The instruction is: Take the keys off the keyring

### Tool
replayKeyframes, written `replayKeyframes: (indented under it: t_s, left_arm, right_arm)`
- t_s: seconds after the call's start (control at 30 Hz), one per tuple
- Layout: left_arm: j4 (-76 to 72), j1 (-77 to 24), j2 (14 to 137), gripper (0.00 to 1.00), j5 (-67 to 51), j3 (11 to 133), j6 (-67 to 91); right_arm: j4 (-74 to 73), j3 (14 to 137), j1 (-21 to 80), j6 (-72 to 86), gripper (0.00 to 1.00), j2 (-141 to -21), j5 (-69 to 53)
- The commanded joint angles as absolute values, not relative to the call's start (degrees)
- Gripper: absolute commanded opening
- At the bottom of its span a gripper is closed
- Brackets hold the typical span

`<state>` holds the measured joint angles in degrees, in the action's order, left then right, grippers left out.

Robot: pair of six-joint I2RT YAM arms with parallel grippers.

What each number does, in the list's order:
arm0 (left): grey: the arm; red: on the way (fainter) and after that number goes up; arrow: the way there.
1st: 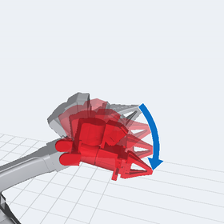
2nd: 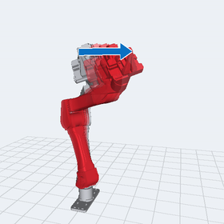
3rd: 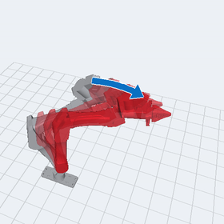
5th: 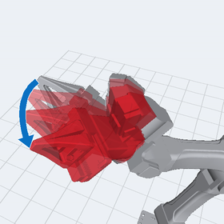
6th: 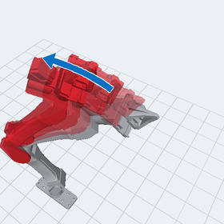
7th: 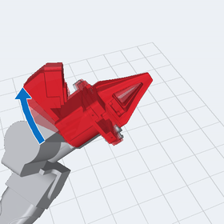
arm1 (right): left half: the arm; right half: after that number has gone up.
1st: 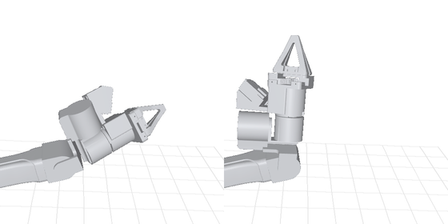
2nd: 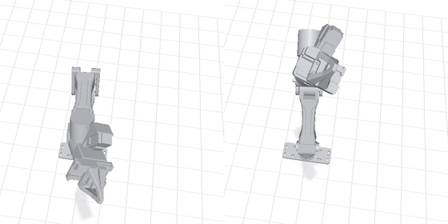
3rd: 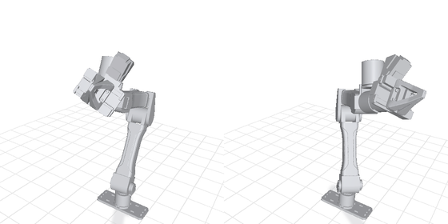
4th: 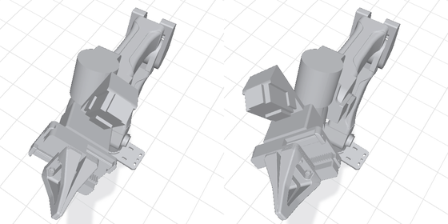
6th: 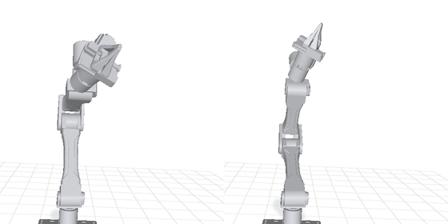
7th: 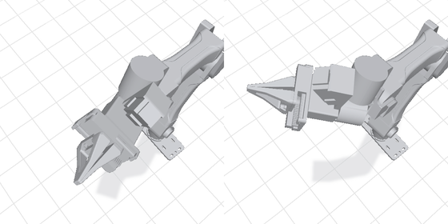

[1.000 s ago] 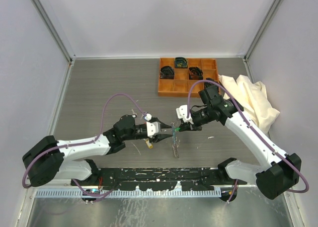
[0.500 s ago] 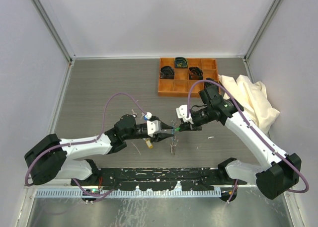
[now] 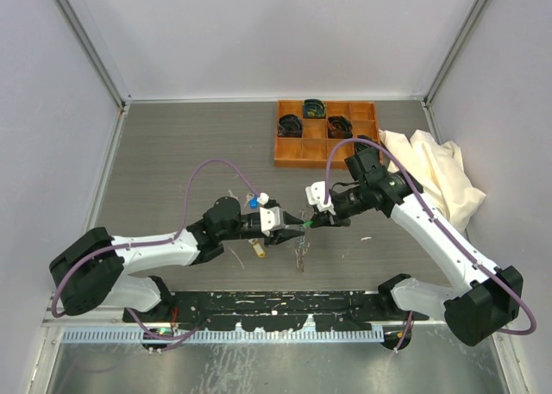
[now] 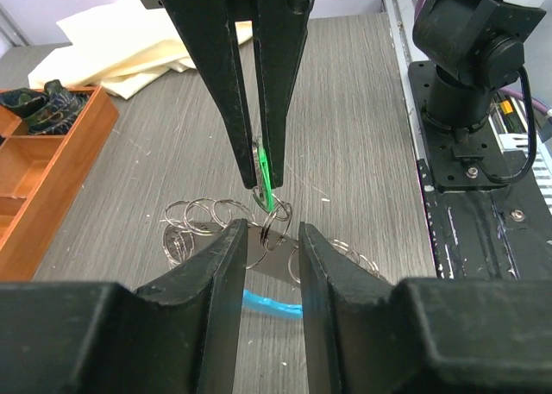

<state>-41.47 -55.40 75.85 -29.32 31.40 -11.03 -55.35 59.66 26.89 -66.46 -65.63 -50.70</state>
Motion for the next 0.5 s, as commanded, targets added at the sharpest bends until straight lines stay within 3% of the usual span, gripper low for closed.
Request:
replayKeyframes:
  t_s: [0.0,0.47]
  left_arm:
    - [-45.33,-55.3,75.55,0.29,-28.84,33.4,-10.53]
    - [-44.02,-55.29,75.51,0.08,-26.94,32.99,-10.56]
  right_arm:
    - [-53.57,60.37,27.07,-66.01,0.01,-65.13,-52.87]
    - [-53.61,60.29,27.07,-65.81,0.01,-64.61,-52.21]
